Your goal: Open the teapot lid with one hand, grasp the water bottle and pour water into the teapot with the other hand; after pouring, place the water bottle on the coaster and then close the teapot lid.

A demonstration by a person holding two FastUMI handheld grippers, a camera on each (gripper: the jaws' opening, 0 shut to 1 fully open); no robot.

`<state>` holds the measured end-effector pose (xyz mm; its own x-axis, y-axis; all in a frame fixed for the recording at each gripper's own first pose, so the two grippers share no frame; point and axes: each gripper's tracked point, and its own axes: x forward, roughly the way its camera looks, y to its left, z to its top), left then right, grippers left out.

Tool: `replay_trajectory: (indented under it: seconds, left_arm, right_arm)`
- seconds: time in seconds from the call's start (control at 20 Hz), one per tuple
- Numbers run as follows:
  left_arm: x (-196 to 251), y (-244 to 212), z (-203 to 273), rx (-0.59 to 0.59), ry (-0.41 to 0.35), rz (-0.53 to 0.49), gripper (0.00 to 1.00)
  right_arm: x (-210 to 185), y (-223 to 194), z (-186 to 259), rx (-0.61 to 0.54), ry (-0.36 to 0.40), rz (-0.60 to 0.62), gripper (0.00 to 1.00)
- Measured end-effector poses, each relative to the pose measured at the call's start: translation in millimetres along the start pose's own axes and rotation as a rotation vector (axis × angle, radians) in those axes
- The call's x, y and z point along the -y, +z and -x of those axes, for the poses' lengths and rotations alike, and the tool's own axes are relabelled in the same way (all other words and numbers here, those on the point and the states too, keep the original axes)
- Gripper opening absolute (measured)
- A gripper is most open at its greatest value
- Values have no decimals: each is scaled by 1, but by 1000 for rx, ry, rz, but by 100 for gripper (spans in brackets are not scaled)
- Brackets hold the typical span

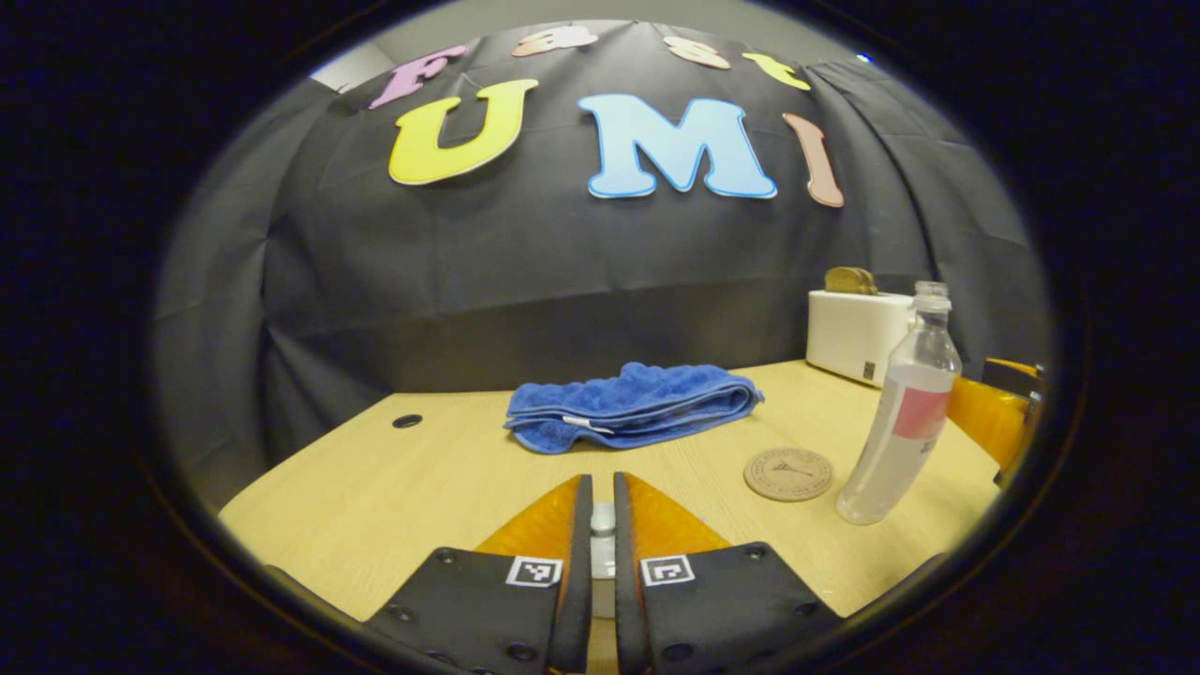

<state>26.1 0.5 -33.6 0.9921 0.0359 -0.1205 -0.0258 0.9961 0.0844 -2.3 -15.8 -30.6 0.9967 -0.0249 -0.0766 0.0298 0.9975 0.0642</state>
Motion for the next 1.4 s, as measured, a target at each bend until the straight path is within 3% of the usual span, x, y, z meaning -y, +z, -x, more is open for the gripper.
replay_trajectory:
  seconds: [0.15, 0.25, 0.55, 0.75, 1.4]
  left_arm:
    - [1, -2, -4, -7, -9, -27, 17]
    - [1, 0, -5, 1, -16, -7, 11]
    - [-6, 14, -2, 35, -59, 91, 10]
    - [-27, 31, 1, 68, -48, 121, 11]
    - [-149, 5, 0, 26, 133, 125, 10]
  right_arm:
    - [0, 0, 0, 0, 1, 4, 99]
    - [-1, -1, -1, -2, 5, 5, 99]
    - [-7, -5, -6, -16, 31, -11, 99]
    - [-16, -8, -10, -28, 56, -12, 99]
    - [-40, -27, -31, -91, 70, 37, 99]
